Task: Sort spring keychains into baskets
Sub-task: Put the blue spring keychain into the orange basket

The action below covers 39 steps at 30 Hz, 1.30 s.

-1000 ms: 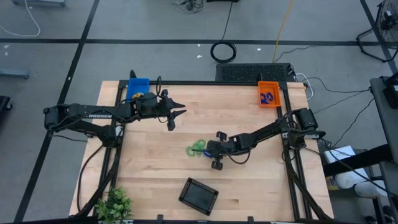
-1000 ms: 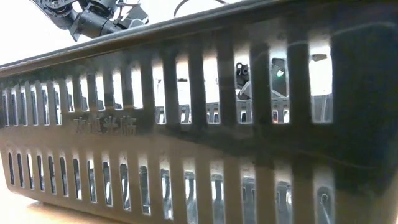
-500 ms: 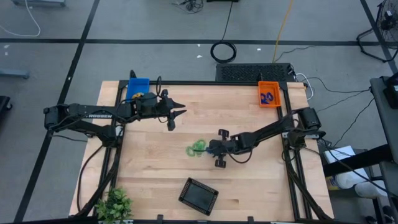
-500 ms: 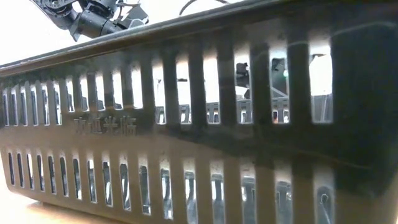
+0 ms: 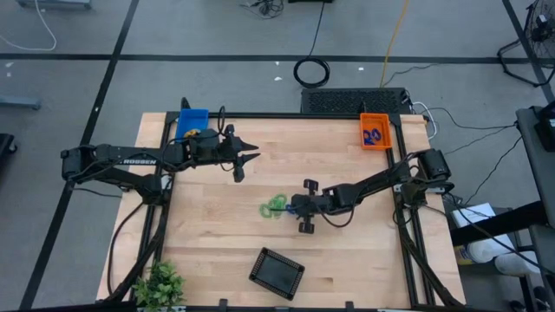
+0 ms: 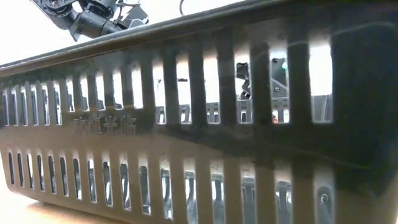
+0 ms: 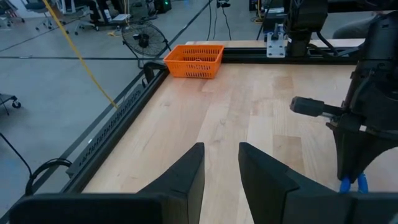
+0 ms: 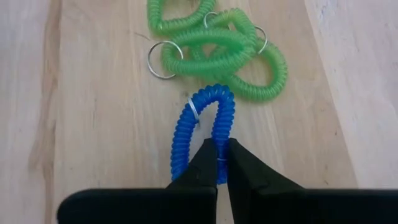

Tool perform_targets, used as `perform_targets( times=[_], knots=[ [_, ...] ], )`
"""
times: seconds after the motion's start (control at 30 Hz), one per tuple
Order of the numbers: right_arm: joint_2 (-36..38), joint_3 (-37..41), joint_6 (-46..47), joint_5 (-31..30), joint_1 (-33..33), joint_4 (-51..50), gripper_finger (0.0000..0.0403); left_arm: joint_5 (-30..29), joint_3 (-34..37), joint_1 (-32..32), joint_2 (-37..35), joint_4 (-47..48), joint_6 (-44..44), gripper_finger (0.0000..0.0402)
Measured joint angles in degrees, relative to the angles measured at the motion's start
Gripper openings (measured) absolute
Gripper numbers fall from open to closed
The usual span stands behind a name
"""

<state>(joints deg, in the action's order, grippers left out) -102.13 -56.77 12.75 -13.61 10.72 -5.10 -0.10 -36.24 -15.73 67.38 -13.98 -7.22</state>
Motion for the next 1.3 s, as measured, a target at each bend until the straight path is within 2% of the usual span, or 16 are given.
perform_targets(
  times=[0.67,1.07,1.3],
  knots=[
    [2.06,-0.15,-1.49,0.42,0.01,-0.49,0.0,0.0,0.01,0.0,0.01,0.0,-0.01,0.0108],
    [13.91,0.12,-2.98,0.25,1.65,-5.78,0.0,0.0,0.01,0.02,0.01,0.0,-0.01,0.0108],
    [22.89,4.37,-2.6,0.25,3.18,-6.52,0.0,0.0,-0.01,0.0,0.01,0.0,-0.01,0.0108]
  ],
)
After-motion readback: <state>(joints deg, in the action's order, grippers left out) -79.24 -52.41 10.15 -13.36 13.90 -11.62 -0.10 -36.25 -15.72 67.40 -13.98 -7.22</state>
